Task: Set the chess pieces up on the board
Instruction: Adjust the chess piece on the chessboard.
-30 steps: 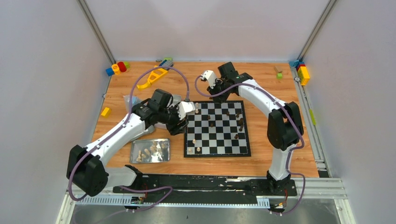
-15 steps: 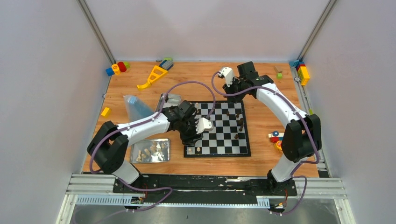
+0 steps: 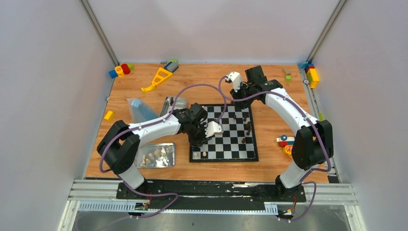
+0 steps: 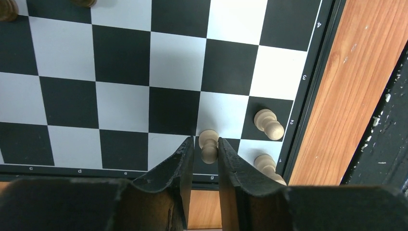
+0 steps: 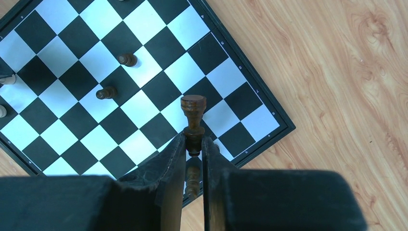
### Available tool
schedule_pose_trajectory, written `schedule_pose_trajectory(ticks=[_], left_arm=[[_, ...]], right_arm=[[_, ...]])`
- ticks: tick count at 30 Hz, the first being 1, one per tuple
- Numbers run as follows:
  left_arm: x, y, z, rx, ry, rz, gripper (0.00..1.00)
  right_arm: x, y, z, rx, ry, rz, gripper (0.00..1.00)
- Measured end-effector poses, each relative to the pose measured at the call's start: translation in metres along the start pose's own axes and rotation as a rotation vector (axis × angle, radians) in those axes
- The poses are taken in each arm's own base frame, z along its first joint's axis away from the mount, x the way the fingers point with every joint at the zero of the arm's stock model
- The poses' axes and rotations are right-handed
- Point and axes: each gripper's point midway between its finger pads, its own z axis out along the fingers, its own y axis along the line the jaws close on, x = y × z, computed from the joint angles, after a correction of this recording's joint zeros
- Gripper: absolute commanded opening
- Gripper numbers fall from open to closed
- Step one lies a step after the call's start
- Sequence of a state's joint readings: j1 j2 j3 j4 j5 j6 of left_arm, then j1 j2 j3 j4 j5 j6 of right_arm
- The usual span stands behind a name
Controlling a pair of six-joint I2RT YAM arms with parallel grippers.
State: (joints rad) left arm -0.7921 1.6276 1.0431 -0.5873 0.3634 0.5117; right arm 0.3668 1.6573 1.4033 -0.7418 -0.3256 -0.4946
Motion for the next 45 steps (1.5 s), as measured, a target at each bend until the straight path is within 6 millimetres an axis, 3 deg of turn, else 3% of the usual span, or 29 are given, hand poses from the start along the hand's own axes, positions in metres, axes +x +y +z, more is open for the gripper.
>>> schedule_pose_trajectory(ticks=[9,19,23,31,37,42,45], left_arm=[[0.002,-0.004,0.003,0.019,0.015,-0.003,0.10],[-0.009,-0.015,0.008,0.048,0.006,0.028,0.06],[-0.010,-0.017,0.011,0.054,0.012,0.032,0.13],[-0.009,-0.015,0.011,0.040,0.021,0.019,0.43],[-0.009,-0.008,0.009,-0.006,0.031,0.006,0.73],[-0.019,0.000,-0.006,-0.067,-0.011,0.014,0.83],[-0.040,0.010,-0.032,-0.136,-0.106,0.038,0.84]], right_arm=[[-0.002,0.000,-0.003,0.004,-0.010,-0.001,0.00],[0.004,0.001,-0.002,0.000,0.002,0.008,0.00],[0.002,0.001,-0.005,0.003,-0.005,0.005,0.00],[0.008,0.004,-0.004,-0.002,0.005,0.008,0.00],[0.013,0.007,-0.007,-0.004,0.007,0.011,0.00],[0.010,0.016,-0.024,-0.037,-0.036,0.020,0.00],[0.007,0.028,-0.033,-0.094,-0.074,0.023,0.00]])
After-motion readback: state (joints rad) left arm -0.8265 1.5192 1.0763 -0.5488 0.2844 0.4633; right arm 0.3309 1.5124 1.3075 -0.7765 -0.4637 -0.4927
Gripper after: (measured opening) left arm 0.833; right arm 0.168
